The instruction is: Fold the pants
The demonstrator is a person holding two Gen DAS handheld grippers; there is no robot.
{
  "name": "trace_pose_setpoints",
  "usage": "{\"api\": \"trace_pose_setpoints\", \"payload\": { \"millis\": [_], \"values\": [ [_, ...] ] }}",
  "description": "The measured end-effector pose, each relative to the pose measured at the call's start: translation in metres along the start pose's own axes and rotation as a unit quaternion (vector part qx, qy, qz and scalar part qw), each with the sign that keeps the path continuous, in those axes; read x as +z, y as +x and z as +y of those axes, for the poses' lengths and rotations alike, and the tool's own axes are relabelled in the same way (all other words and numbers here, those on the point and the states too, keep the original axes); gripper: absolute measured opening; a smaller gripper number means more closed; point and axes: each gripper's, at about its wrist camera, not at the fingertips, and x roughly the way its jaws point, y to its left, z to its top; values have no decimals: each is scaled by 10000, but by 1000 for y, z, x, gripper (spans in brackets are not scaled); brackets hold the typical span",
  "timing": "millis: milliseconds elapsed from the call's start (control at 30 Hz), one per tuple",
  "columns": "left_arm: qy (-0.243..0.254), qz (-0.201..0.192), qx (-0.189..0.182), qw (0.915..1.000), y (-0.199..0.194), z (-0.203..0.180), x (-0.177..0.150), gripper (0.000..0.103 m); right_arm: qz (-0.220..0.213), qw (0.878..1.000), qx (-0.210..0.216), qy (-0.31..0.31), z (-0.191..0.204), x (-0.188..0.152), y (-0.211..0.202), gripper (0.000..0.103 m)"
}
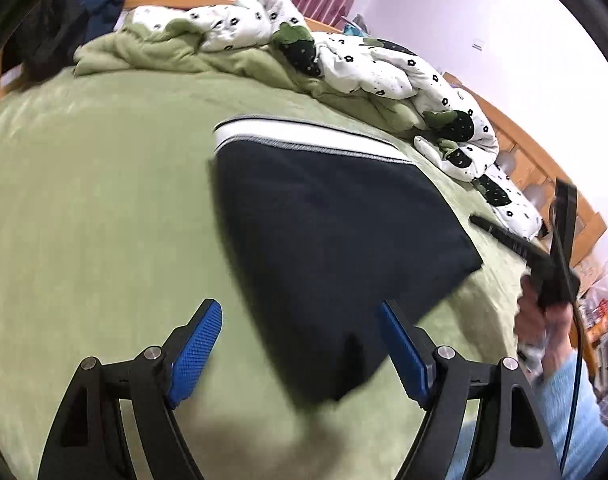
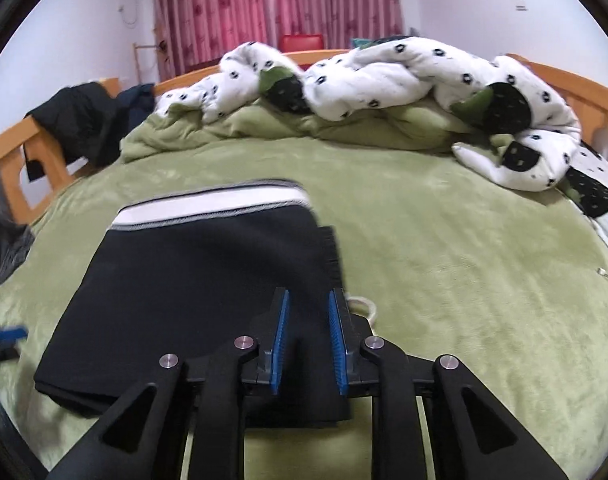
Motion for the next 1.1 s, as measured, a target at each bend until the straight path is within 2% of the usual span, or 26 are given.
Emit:
{"api": "trace_pose_setpoints", "payload": {
  "millis": [67,100,133,167,233,300,367,400,433,467,533,600,667,733,833,867,900,967,1000,1033,1067,1100],
  "values": [
    [133,175,477,9986,26,-11,0,77,346,9993,-103,-70,6,-13,23,20],
    [122,422,602,9972,43,-11,-10,77,495,9986,-177,-65,6,-21,34,20],
    [43,599,515,9969,54,-12,-20,78,525,9982,-265,-120,6,-29,41,20],
    [-97,757,349,9965,63,-10,-28,78,374,9985,-339,-227,8,-39,38,20],
    [-223,618,171,9977,58,-4,-35,77,441,9981,-340,-269,9,-39,34,21],
    [-172,605,40,9980,51,-2,-27,77,594,9975,-220,-298,8,-31,29,23],
    [-264,418,-90,9987,43,4,-11,76,590,9978,-109,-299,3,-17,23,40],
    [-330,318,-132,9989,40,7,-1,77,483,9985,-109,-223,-1,-8,22,61],
    [-405,280,-135,9987,41,12,10,77,377,9992,-74,-132,-5,0,22,74],
    [-474,282,-124,9984,46,16,19,77,270,9996,86,24,-11,12,27,77],
    [-601,327,-134,9976,56,25,38,77,351,9987,286,233,-18,27,44,77],
    [-678,395,-256,9966,71,31,52,77,687,9957,392,478,-28,39,75,77],
    [-786,527,-258,9952,86,41,58,75,1243,9875,664,700,-37,42,114,77],
    [-919,704,-361,9926,104,52,61,75,1532,9803,994,753,-41,38,137,77],
    [-1239,901,-908,9840,130,63,54,73,1641,9776,1180,587,-39,36,145,77],
    [-1265,823,-990,9836,132,62,51,72,1715,9752,1285,554,-37,36,149,77],
    [-1232,725,-1055,9841,135,57,51,68,1815,9713,1416,592,-36,34,153,76],
    [-1116,759,-911,9867,140,46,54,54,2023,9615,1704,746,-35,31,160,75],
    [-1142,766,-899,9864,141,45,57,43,2035,9611,1717,737,-35,31,160,72],
    [-1247,765,-937,9848,137,47,60,33,2042,9608,1722,740,-35,32,158,65],
    [-1350,778,-1042,9823,136,51,64,29,2010,9624,1659,765,-35,35,152,61],
    [-1468,773,-1226,9785,131,56,66,23,1954,9640,1604,826,-35,37,145,52]
  ]
}}
